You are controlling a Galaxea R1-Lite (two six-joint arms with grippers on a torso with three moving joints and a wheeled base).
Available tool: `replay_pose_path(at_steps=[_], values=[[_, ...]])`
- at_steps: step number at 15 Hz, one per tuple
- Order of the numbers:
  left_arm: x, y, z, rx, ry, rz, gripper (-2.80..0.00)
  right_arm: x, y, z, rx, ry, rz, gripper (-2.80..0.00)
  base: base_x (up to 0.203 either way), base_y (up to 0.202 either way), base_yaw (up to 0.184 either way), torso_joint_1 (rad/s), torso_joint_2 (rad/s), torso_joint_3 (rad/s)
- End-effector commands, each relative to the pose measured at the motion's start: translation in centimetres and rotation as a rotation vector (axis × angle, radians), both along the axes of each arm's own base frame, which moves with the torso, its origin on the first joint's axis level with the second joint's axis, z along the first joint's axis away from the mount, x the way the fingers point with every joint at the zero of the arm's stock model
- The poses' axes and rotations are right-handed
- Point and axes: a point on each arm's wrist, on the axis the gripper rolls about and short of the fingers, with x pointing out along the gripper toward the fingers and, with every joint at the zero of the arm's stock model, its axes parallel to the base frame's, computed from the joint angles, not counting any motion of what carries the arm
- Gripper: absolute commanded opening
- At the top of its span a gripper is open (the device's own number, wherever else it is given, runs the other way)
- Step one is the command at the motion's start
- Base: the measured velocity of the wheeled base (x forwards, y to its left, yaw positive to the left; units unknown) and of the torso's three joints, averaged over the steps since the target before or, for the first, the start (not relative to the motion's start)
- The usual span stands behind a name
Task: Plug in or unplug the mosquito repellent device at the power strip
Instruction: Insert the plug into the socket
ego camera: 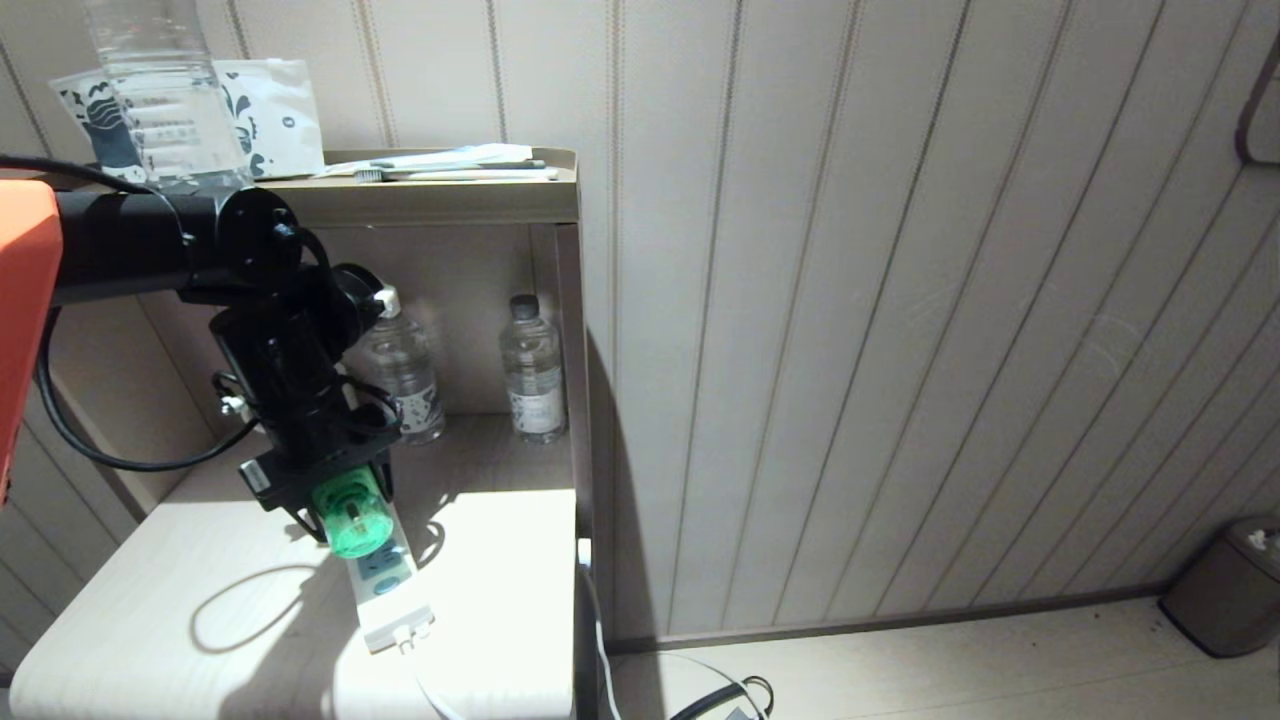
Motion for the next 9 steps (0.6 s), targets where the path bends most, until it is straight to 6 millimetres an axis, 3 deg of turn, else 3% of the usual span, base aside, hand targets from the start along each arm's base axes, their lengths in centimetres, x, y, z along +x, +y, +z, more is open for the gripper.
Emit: replay_pose_path(at_steps=[1,9], values=[[0.25,0.22,-0.38,0.002,0.011,0.013,-2.80,0.01,0.00,0.00,0.000,0.002,0.000,-2.80,0.000,0.000,0.000,0.000,0.00,0.000],[0.31,0.17,-0.50,0.001,0.013,0.014,-2.80,0.01,0.00,0.01,0.000,0.001,0.000,-2.80,0.000,0.000,0.000,0.000,0.00,0.000]])
